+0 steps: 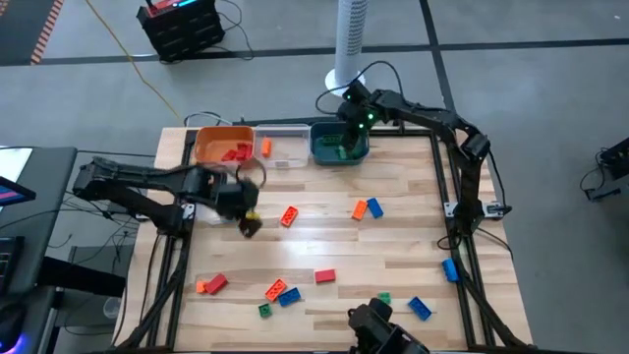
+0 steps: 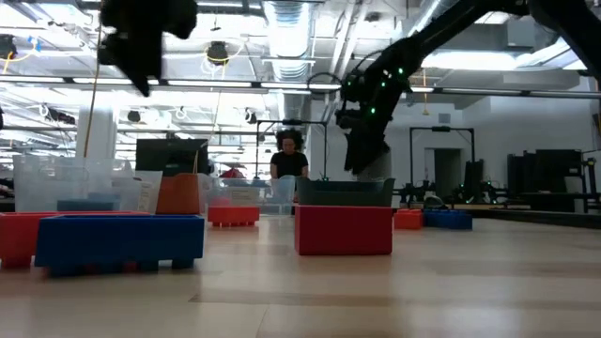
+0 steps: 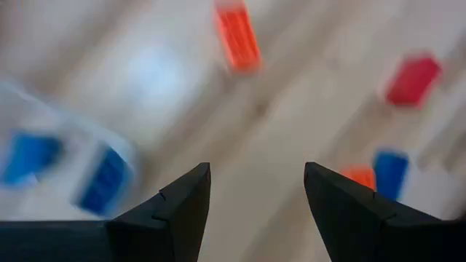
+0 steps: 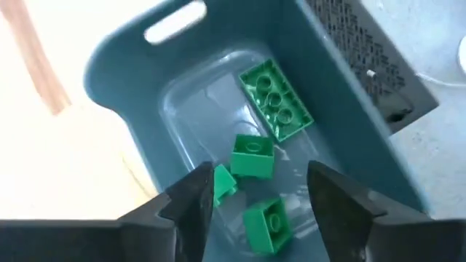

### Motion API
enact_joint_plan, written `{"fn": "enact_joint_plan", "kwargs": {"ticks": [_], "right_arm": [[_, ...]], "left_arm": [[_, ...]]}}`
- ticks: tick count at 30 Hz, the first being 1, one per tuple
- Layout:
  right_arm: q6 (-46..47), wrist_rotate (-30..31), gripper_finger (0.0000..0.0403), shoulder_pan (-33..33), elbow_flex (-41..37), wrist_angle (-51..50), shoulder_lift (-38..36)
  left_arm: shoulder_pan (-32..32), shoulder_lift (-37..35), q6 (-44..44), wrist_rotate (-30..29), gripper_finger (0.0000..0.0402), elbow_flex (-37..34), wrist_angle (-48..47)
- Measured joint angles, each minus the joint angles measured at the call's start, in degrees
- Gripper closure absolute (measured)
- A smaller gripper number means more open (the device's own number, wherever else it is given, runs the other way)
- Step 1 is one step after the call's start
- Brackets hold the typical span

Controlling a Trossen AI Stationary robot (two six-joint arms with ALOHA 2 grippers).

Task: Sort blocks
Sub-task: Put the red block into the orange bin

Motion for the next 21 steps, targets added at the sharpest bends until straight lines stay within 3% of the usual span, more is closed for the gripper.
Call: {"fn": "enact_joint_plan", "kwargs": {"ticks": [8,15,21], "right_arm": [[-3.6,-0.1,0.0177,2.6,8.9,-6.3,-4.6],[-5.8,-0.1,0.0177,5.2,9.7,-3.1,-13.6],[-5.9,-0.2,0.0178,6.2,9.7,-0.7,-18.1]], "left_arm": [[-16.1,7.9,-17.6,7.9,0.0187,-1.8,-0.1],[-20.3,15.8,-31.3,18.6,0.0187,-1.8,-1.8],[-21.8,19.4,-32.5,24.6,0.0181,-1.8,-3.8]]}}
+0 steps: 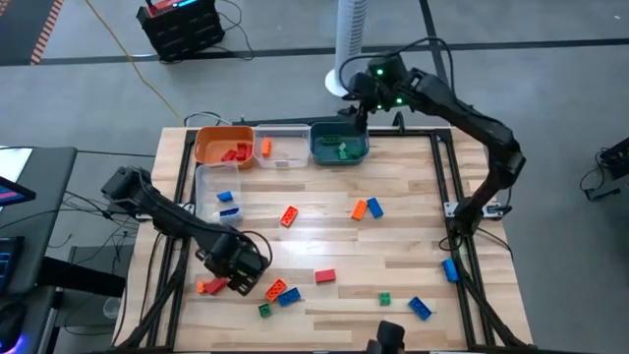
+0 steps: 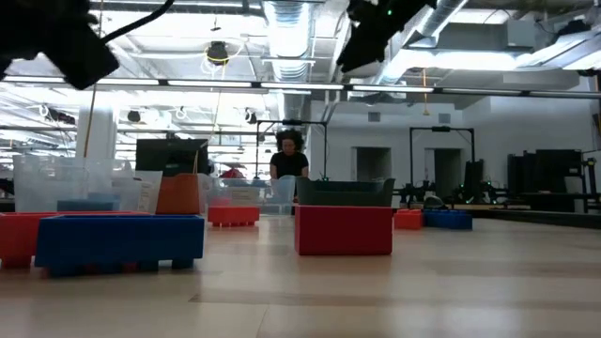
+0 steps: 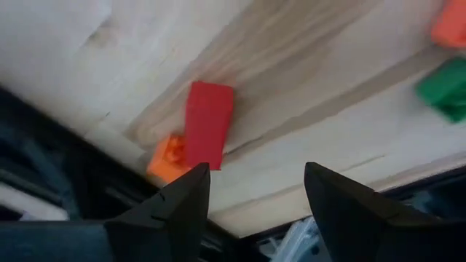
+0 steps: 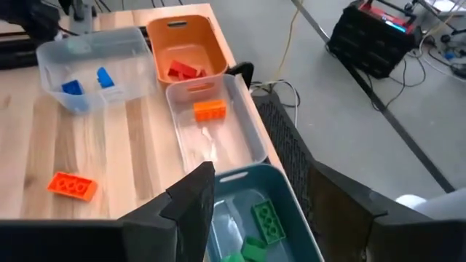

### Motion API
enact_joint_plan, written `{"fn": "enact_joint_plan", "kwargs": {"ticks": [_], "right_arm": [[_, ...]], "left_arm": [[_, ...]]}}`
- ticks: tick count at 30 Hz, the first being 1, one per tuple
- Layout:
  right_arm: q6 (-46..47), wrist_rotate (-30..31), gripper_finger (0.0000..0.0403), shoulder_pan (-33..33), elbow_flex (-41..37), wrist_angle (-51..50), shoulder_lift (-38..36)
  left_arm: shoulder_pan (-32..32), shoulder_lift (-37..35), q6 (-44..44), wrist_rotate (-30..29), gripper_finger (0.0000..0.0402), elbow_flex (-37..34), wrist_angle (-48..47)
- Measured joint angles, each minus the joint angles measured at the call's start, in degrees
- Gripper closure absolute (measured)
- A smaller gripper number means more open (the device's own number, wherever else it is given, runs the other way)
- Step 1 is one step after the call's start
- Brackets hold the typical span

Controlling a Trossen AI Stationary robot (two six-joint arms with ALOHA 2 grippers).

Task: Sort blocks
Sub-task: Put the red block into the orange bin

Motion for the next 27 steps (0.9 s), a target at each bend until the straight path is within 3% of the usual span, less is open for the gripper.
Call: {"fn": "enact_joint_plan", "kwargs": {"ticks": [6,11,21,27], "right_arm": [[0.0,0.0,0.0178,1.8,0.0,-0.9,-0.8],[-0.3,0.0,0.0178,4.1,0.0,-1.9,-1.1],[-0.9,0.0,0.0178,7.6,0.0,-1.9,-1.4],[-0.9,0.0,0.0178,7.8,0.0,-1.7,-1.4]], "left_arm": [[-3.0,-0.2,-1.0,-1.2,0.0166,-2.2,0.5],[-6.1,-1.4,-4.3,-0.7,0.0166,-7.5,7.4],[-7.3,-1.6,-4.6,-0.7,0.0167,-14.1,13.6],[-7.3,-1.6,-2.2,0.0,0.0167,-18.9,23.0]]}}
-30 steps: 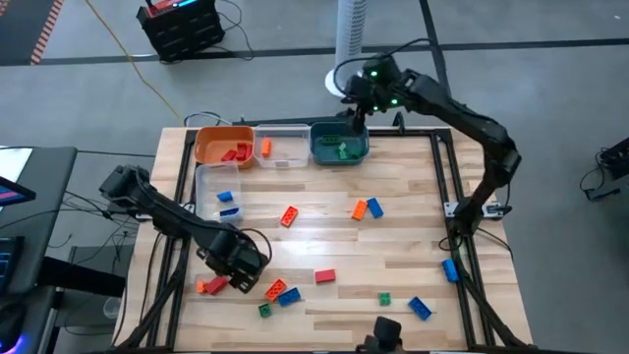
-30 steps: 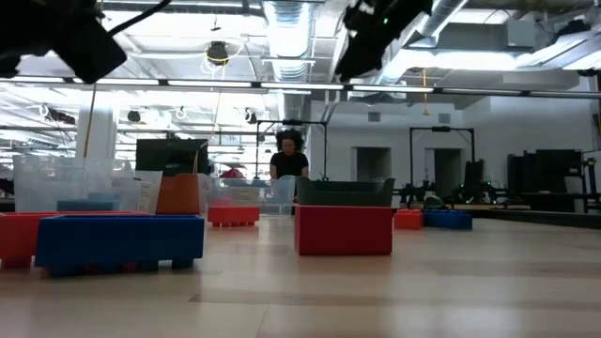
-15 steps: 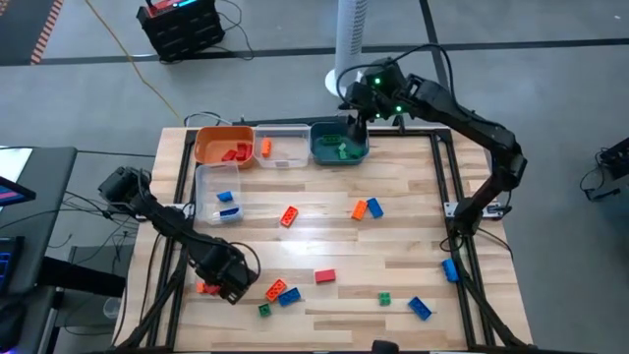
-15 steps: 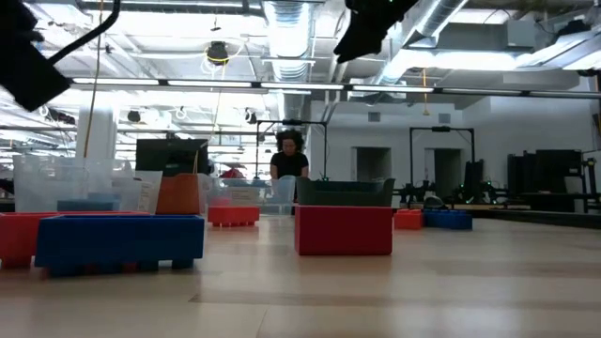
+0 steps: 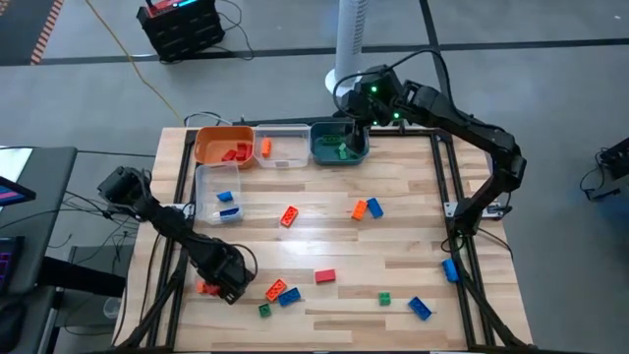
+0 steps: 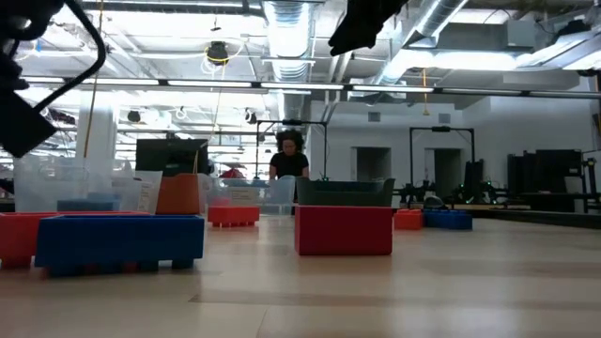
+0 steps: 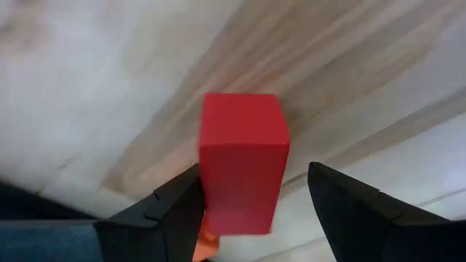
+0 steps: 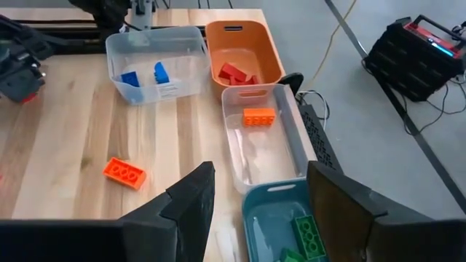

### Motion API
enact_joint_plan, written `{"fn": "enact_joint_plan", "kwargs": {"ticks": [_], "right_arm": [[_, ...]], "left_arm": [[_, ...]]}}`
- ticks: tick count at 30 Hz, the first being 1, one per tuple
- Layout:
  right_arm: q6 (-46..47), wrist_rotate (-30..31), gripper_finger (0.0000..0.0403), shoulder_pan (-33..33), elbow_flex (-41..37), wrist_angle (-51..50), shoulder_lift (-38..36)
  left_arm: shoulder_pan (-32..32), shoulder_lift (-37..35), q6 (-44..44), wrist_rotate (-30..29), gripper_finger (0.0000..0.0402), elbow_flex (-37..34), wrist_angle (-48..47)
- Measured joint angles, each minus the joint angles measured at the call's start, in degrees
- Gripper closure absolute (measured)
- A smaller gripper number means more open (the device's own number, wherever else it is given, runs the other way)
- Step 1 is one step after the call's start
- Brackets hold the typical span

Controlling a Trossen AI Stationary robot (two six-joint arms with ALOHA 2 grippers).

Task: Sort blocks
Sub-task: Put the red block into the orange bin

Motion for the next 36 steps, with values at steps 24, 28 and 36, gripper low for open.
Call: {"fn": "enact_joint_plan", "kwargs": {"ticks": [24,28,36], "right_arm": [[-0.3,-0.4,0.0178,-2.5,-0.1,3.5,2.6],[-0.1,-1.6,0.0178,-1.1,-0.1,4.8,3.6],[-0.5,-1.9,0.0178,3.9,-0.1,7.5,5.1]], "left_arm": [[15.0,-20.7,-6.6,-29.1,0.0276,1.6,-1.9],[23.9,-28.8,-2.3,-37.9,0.0271,1.6,-5.5],[53.0,-35.4,20.5,-38.6,0.0268,1.6,-5.7]]}}
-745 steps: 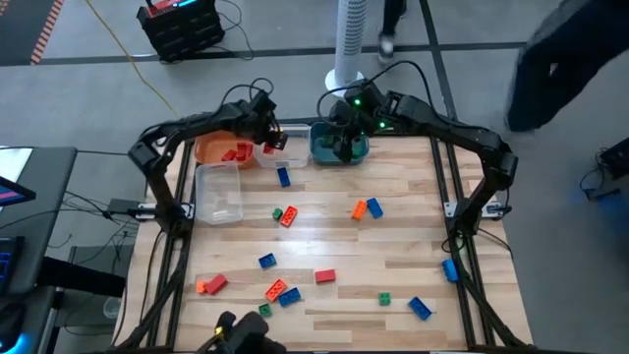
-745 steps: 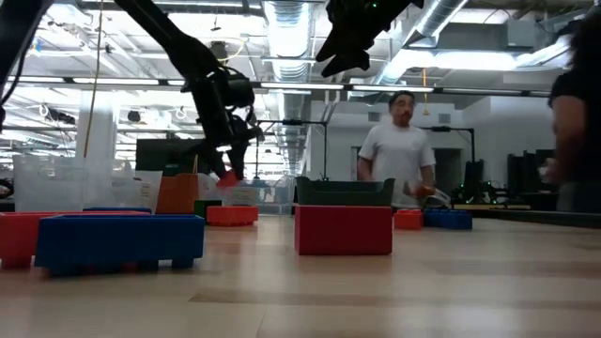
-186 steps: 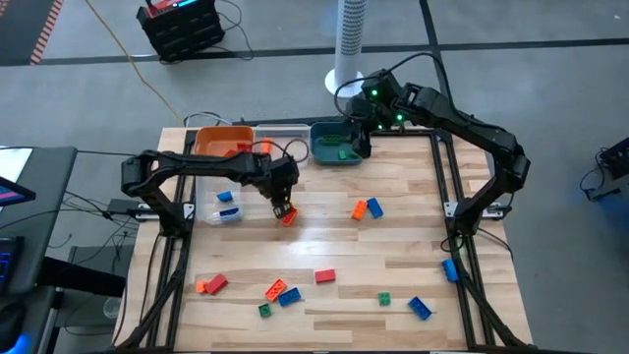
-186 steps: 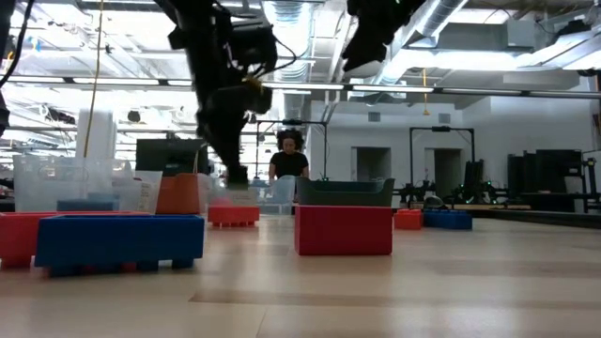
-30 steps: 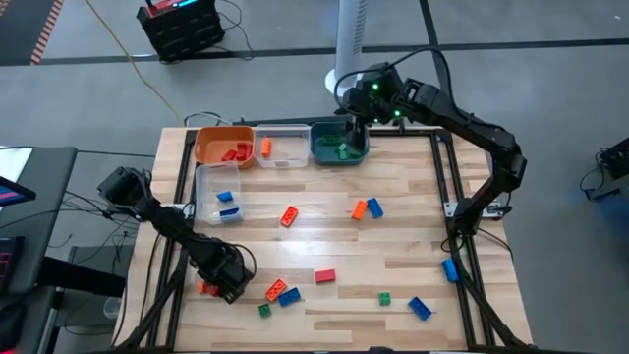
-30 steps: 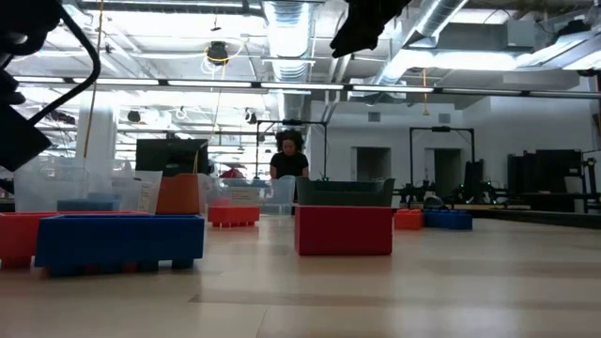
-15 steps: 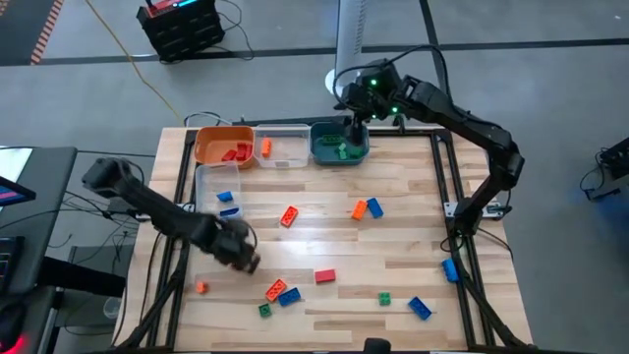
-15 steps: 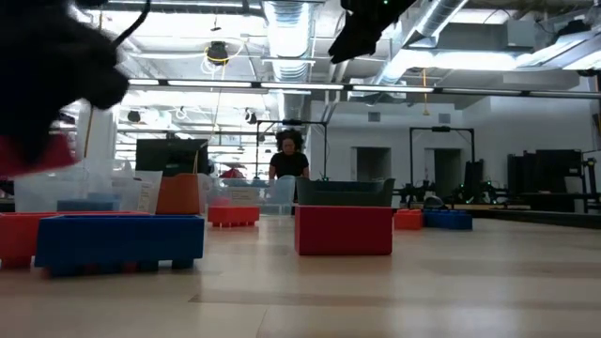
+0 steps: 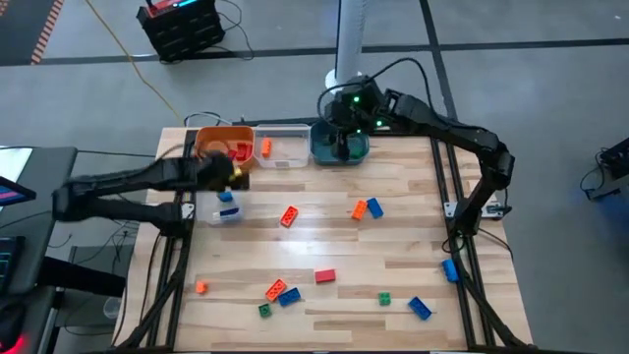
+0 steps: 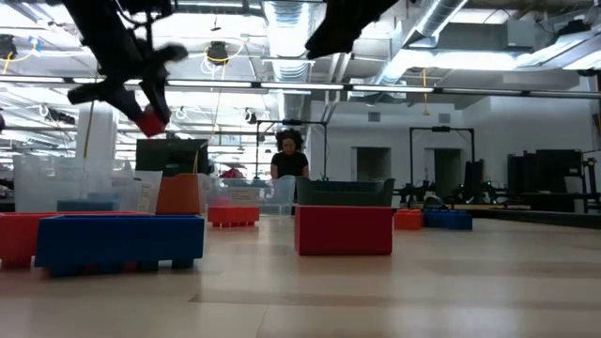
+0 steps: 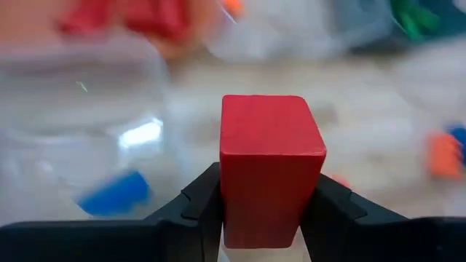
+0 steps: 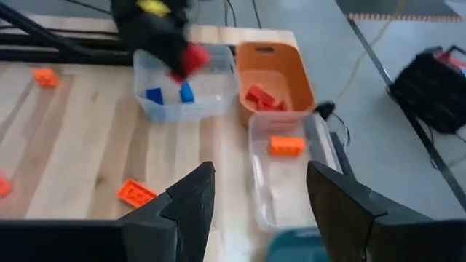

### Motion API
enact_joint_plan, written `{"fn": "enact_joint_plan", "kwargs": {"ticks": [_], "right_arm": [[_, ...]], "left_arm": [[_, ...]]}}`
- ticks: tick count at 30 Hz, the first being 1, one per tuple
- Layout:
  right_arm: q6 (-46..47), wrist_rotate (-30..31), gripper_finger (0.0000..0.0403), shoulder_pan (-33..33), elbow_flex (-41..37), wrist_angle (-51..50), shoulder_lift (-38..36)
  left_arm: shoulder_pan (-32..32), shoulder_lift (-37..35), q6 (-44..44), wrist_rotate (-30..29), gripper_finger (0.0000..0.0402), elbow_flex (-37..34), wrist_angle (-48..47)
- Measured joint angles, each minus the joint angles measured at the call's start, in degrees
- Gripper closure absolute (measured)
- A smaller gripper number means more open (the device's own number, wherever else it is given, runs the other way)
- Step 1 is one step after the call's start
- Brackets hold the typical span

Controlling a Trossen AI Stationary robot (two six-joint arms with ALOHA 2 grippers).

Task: Sort blocks
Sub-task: Put the red block into the orange bin

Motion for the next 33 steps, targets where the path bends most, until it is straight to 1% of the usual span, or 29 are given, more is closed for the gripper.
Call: {"fn": "enact_joint_plan", "kwargs": {"ticks": [3,6,9,12,16,17,21,24,30,33], "right_arm": [[1.0,0.0,0.0178,1.5,0.0,-0.2,0.3],[2.2,0.0,0.0178,2.7,0.0,-0.1,0.5],[3.5,0.0,0.0178,3.4,0.0,-0.5,0.6],[4.8,0.0,0.0178,3.6,0.0,-1.0,0.7],[6.4,0.0,0.0178,3.7,0.0,-1.0,0.7],[6.9,0.1,0.0178,3.6,0.0,-1.0,0.7],[8.4,0.2,0.0178,3.7,0.0,-2.0,0.7],[8.6,0.2,0.0178,3.8,0.0,-3.6,0.7],[9.9,0.2,0.0178,4.0,0.0,-5.2,0.7],[10.1,0.2,0.0178,4.0,0.0,-5.1,0.7]], "left_arm": [[11.6,0.8,8.2,3.4,0.0267,0.0,1.2],[21.2,2.4,14.8,6.1,0.0266,0.0,4.7],[29.0,4.2,19.1,8.0,0.0266,0.0,9.8],[35.9,7.1,22.7,11.9,0.0265,0.0,13.6],[43.5,13.8,27.7,17.9,0.0265,0.0,14.5],[44.5,15.4,28.4,18.3,0.0265,0.0,15.2],[43.8,20.9,28.8,15.3,0.0265,1.6,18.1],[43.9,24.5,29.4,14.6,0.0265,2.9,16.5],[42.5,29.2,30.9,8.4,0.0264,5.3,15.1],[42.6,30.8,30.5,7.8,0.0264,6.3,16.0]]}}
